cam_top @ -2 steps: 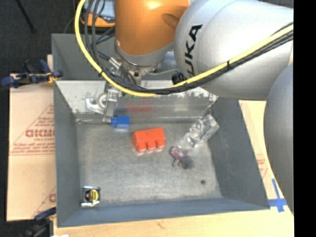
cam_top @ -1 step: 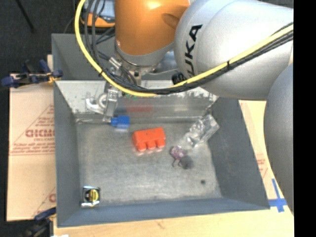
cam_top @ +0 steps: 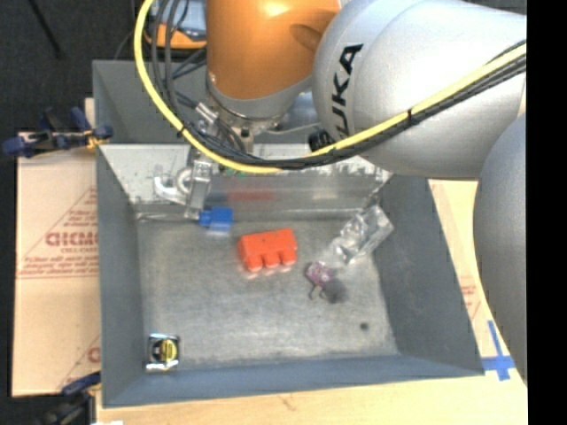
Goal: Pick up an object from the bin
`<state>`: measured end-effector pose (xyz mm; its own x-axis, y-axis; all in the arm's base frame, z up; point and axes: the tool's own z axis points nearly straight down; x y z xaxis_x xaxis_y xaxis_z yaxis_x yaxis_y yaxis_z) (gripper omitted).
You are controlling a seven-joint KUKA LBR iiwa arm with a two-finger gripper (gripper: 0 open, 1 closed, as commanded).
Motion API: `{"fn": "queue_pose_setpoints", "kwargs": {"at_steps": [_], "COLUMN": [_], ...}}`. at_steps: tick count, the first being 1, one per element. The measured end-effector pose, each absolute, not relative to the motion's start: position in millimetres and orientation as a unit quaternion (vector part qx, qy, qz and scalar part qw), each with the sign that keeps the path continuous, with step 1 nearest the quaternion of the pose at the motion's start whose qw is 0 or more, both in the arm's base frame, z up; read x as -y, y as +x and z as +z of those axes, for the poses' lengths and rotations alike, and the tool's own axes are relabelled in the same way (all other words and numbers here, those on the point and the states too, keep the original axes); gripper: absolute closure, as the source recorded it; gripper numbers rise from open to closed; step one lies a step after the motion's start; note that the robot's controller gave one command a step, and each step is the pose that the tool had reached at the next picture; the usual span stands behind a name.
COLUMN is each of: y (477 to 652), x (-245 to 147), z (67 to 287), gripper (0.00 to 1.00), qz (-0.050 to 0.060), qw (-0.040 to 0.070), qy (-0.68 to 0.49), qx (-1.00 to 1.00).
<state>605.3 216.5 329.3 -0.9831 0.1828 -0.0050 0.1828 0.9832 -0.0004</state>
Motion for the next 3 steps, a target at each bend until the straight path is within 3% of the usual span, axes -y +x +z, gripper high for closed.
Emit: {"fn": "queue_pose_setpoints", "kwargs": {"at_steps": [3], "y": [605.3], "x": [-216.5], "z": [329.3], "gripper": [1.00], "qz": [0.000], "qw": [0.002], "qy": [0.092], "qx": [-0.996]}}
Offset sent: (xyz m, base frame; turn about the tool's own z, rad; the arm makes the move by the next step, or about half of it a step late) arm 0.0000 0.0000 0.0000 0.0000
